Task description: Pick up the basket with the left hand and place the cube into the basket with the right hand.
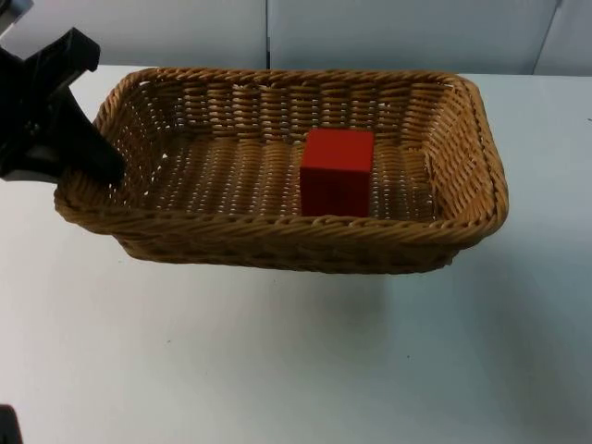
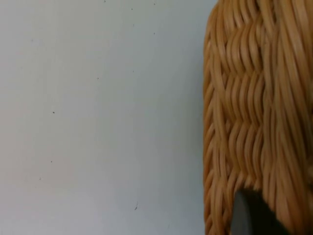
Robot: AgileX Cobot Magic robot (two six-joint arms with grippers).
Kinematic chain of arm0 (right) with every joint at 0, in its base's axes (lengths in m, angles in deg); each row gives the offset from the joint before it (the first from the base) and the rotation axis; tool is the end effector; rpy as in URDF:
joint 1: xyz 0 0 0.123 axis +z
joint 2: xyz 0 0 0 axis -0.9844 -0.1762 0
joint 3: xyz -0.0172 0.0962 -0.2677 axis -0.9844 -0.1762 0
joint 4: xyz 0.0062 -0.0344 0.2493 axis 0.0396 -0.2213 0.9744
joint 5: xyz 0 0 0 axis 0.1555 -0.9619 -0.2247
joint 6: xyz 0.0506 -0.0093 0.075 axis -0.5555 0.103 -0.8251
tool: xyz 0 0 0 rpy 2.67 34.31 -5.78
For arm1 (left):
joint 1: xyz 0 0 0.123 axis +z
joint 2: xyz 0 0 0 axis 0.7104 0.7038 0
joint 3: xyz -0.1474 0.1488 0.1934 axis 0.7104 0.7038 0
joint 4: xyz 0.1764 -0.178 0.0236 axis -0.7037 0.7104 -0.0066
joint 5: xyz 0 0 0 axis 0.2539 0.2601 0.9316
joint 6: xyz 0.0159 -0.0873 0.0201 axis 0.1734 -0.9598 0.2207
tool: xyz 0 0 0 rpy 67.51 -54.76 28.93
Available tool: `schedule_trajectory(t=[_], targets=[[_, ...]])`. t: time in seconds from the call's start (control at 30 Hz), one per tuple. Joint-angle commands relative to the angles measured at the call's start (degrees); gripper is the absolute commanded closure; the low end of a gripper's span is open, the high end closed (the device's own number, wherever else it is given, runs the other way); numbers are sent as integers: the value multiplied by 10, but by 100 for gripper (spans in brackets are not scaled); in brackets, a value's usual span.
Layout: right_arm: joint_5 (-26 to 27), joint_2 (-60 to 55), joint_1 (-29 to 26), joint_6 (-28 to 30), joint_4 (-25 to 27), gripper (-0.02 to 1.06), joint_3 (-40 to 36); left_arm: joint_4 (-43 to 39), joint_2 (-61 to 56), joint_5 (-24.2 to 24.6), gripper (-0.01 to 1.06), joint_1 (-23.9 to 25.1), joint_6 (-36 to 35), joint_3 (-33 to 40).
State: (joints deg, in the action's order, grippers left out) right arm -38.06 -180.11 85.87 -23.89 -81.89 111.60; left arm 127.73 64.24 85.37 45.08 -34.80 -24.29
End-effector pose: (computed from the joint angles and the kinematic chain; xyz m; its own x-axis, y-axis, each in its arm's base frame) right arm 0.3830 0.0512 0.3700 -0.8855 0.0251 -0.4641 -0.0554 0.9857 0.1590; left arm 0.3136 -0.0599 0.1876 -0.9630 -0.1063 -0.2477 0.0844 0.7539 -0.6515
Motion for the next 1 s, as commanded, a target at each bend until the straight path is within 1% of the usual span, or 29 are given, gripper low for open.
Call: schedule_trajectory(t=[0.0, 0.07, 0.1, 0.17, 0.2, 0.4, 0.5, 0.53, 0.6, 0.7, 0.77, 0.8, 0.83, 0.87, 0.97], targets=[[0, 4, -2, 5, 3, 104, 3, 55, -1, 5, 105, -2, 15, 0], [0, 4, -2, 13, 5, 104, 3, 101, 10, 8, 105, -2, 45, 0], [0, 4, -2, 13, 5, 104, 3, 101, 10, 8, 105, -2, 45, 0], [0, 4, -2, 13, 5, 104, 3, 136, 22, 8, 105, -3, 71, 0], [0, 4, -2, 13, 5, 104, 3, 147, 29, 5, 105, -3, 72, 0], [0, 4, -2, 13, 5, 104, 3, 148, 72, -14, 105, -3, 72, 0], [0, 4, -2, 13, 5, 104, 3, 151, 99, -46, 105, -3, 72, 0], [0, 4, -2, 13, 5, 104, 3, 151, 99, -46, 105, -3, 72, 0], [0, 4, -2, 13, 5, 104, 3, 153, 118, -70, 105, -3, 72, 0], [0, 4, -2, 13, 5, 104, 3, 167, 127, -78, 105, -3, 89, 0], [0, 4, -2, 13, 5, 104, 3, 186, 131, -89, 105, -11, 110, 0], [0, 4, -2, 13, 5, 104, 3, 191, 131, -103, 105, -19, 115, -1], [0, 4, -2, 13, 5, 104, 3, 191, 131, -103, 105, -19, 115, -1], [0, 4, -2, 13, 5, 104, 3, 189, 131, -127, 105, -35, 115, -8], [0, 4, -2, 13, 6, 104, 3, 184, 136, -151, 105, -57, 115, -22]])
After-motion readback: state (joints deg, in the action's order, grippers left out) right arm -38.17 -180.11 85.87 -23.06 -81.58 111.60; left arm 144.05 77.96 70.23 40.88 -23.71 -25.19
